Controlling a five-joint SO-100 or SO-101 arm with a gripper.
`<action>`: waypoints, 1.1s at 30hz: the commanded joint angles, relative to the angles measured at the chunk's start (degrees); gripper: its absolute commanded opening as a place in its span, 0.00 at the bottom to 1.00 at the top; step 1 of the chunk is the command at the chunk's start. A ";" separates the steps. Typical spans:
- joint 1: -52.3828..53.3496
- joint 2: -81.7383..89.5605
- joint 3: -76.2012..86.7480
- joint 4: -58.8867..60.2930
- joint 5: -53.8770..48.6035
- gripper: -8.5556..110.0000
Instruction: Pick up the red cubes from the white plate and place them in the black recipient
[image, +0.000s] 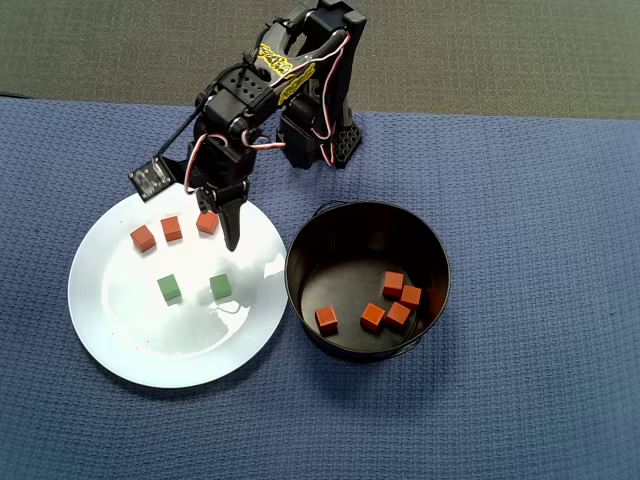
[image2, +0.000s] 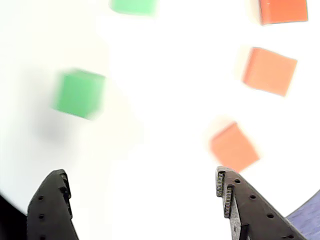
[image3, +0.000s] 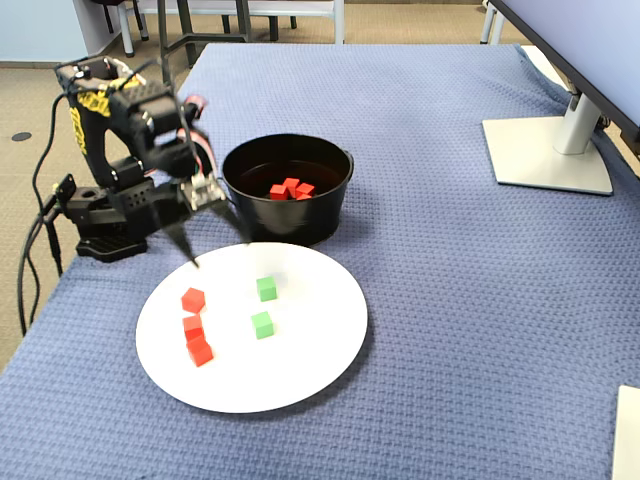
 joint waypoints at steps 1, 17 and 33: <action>4.04 -0.62 3.52 -3.87 -14.77 0.34; 8.00 -8.88 -1.41 -2.20 -27.25 0.34; 9.32 -15.56 -5.71 -1.14 -30.94 0.28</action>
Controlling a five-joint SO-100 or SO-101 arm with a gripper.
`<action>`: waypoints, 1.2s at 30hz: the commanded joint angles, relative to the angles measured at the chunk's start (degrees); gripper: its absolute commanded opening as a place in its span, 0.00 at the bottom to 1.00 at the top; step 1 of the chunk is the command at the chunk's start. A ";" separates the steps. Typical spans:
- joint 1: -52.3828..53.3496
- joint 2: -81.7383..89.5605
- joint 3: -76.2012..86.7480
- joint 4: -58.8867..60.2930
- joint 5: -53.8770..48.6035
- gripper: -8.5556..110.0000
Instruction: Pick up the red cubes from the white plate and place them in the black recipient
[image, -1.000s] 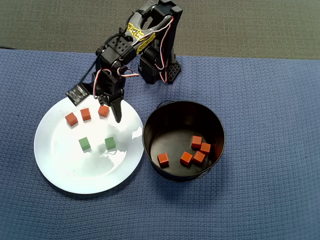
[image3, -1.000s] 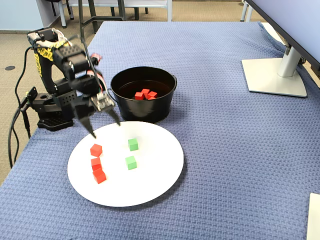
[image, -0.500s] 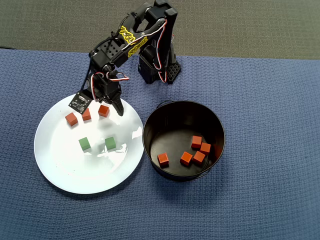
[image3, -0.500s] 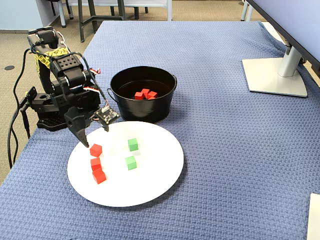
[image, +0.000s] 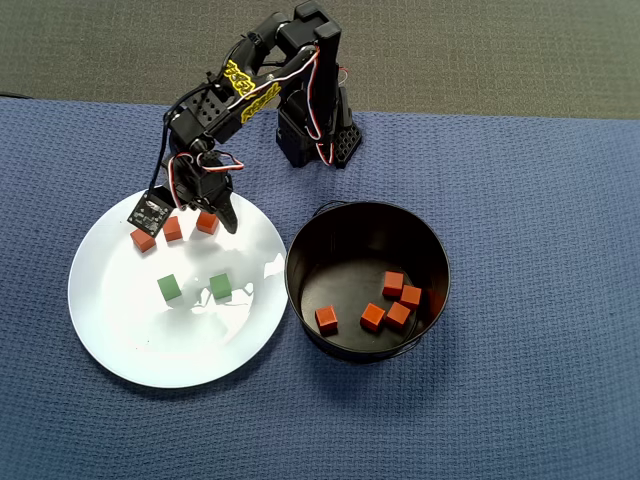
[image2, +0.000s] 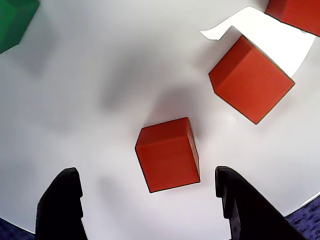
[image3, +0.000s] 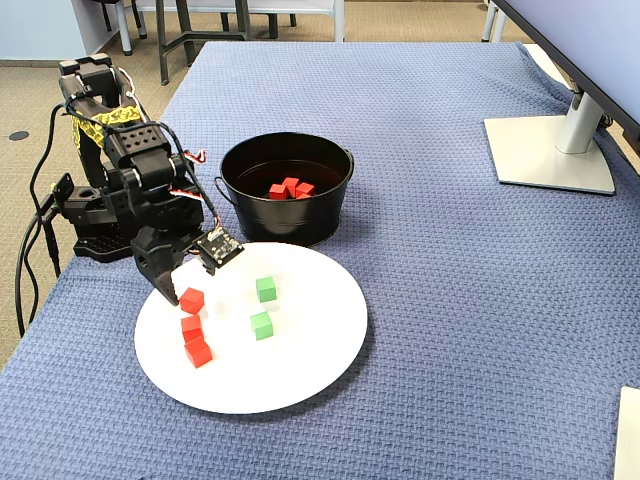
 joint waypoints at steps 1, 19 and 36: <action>1.14 0.18 -3.16 0.97 -2.20 0.28; 1.76 -6.50 -6.50 -1.32 -2.46 0.23; -1.41 -2.64 -3.43 -5.36 7.12 0.07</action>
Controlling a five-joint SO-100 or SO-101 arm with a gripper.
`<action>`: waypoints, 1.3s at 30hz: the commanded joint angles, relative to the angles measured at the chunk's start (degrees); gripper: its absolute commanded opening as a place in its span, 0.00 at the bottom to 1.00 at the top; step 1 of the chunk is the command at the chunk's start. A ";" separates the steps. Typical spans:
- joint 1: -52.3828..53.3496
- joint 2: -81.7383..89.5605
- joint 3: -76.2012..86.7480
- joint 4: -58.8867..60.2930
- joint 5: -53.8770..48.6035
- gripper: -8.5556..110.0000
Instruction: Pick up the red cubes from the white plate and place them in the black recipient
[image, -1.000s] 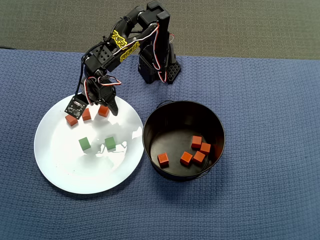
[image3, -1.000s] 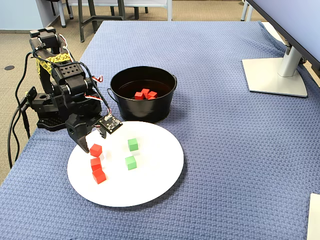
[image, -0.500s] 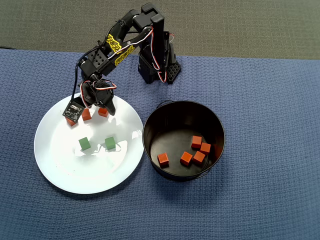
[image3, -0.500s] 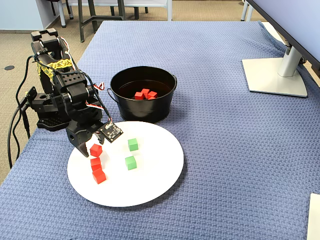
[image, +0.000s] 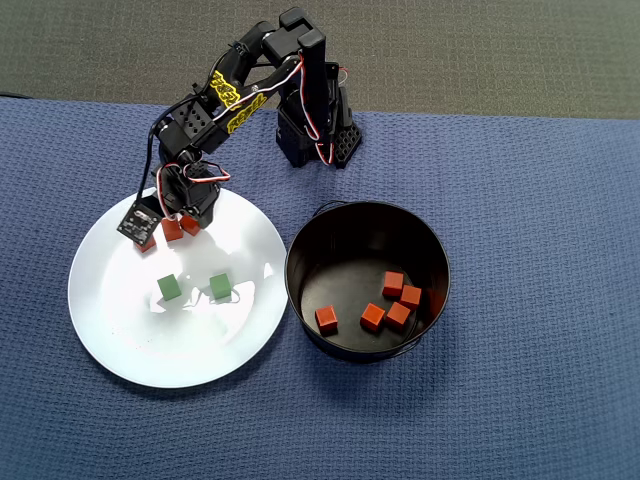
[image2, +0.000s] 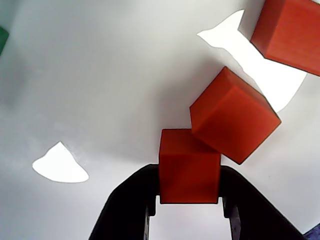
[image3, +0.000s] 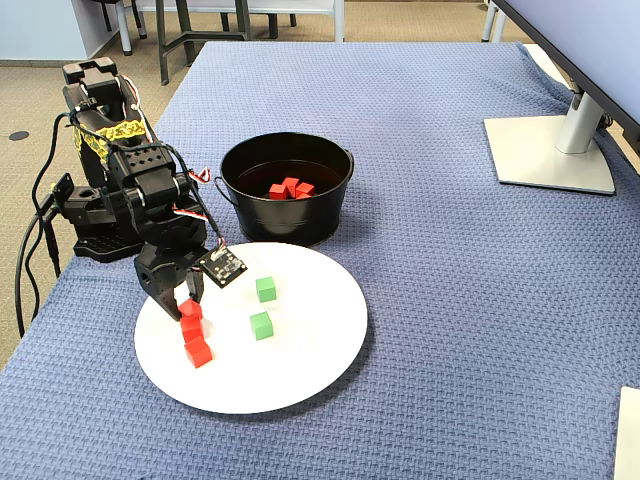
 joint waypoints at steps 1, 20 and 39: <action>-2.90 6.59 0.88 -1.23 6.50 0.07; -35.68 35.68 -12.39 11.16 81.56 0.07; -42.36 29.36 -14.33 13.80 90.79 0.33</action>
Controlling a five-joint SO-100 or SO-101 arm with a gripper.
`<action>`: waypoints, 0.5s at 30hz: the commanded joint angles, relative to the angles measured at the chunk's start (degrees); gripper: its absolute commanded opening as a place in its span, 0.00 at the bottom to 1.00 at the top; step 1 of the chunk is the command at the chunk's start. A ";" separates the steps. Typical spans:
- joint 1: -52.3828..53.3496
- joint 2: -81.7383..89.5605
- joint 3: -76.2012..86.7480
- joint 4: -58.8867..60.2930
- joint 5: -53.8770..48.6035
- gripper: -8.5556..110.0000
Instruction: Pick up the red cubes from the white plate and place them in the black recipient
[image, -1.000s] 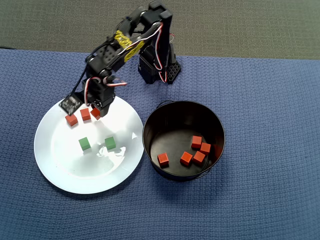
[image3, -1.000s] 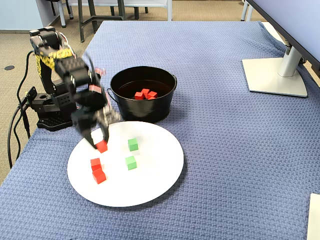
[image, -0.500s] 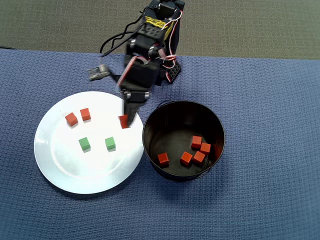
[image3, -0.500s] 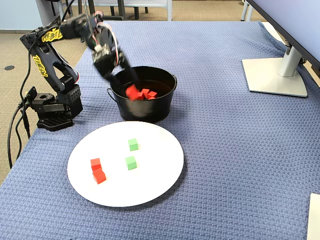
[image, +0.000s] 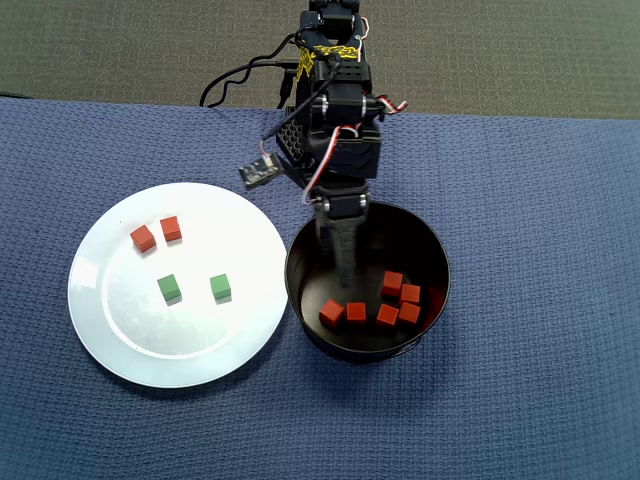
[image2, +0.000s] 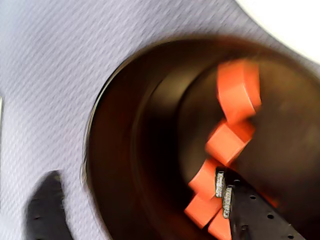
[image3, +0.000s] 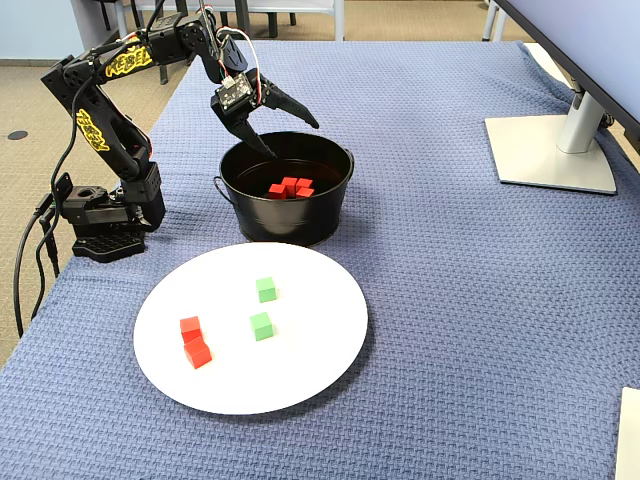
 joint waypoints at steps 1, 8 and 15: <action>12.39 -0.79 -3.25 1.49 -1.93 0.31; 30.85 -4.92 3.34 -5.36 -15.21 0.29; 42.71 -9.58 8.35 -13.36 -20.13 0.29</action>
